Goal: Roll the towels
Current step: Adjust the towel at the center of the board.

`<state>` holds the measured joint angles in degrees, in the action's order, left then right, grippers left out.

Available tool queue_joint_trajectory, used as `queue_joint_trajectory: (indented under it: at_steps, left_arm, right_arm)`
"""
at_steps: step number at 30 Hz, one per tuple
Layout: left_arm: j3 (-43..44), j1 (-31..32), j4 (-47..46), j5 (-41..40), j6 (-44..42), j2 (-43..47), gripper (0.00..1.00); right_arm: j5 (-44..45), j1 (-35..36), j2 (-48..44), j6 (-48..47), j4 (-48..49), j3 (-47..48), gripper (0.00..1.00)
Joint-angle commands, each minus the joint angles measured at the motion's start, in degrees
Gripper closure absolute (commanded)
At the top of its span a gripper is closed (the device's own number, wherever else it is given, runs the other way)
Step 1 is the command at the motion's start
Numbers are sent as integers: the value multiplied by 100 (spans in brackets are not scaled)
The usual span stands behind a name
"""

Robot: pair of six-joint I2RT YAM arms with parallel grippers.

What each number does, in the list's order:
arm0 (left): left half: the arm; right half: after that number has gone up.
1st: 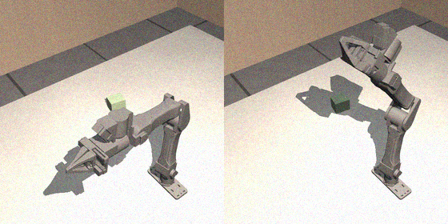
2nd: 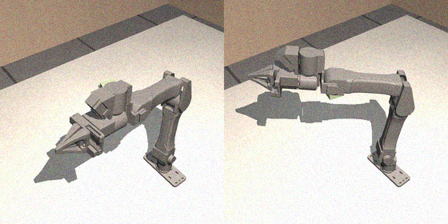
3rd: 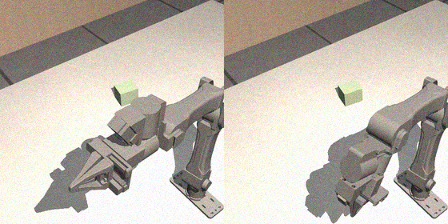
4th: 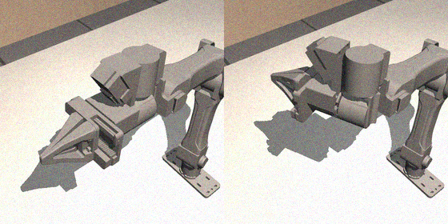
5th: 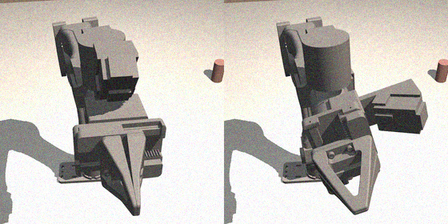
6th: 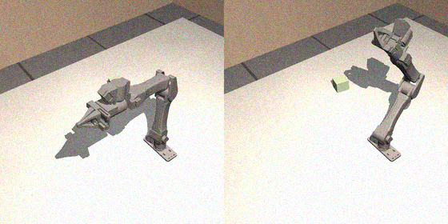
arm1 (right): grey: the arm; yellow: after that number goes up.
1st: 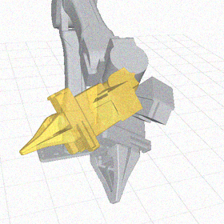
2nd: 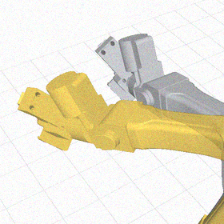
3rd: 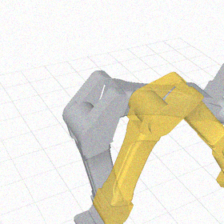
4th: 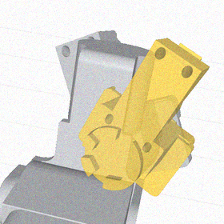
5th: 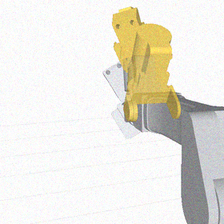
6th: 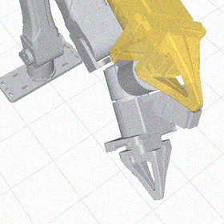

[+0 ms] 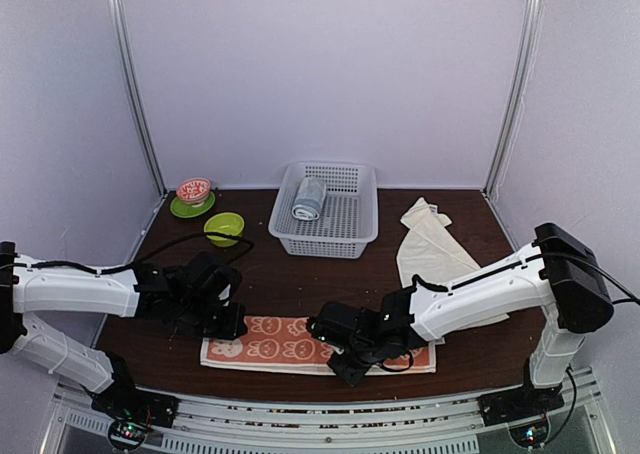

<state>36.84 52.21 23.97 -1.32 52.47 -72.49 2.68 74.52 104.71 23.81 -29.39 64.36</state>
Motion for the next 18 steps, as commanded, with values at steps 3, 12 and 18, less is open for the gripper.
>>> queue_joint_trajectory:
  at_steps: [3, 12, 18]
  left_arm:
    - [-80, 9, -94, -94, 64, 136, 100]
    - [-127, 9, -103, -117, 79, 178, 100]
    - [-148, 9, -111, -124, 81, 158, 100]
  right_arm:
    - [162, 2, -154, 14, -46, 104, 98]
    - [41, 5, -466, 7, -134, 130, 100]
    - [-190, 27, -759, 14, -181, 73, 100]
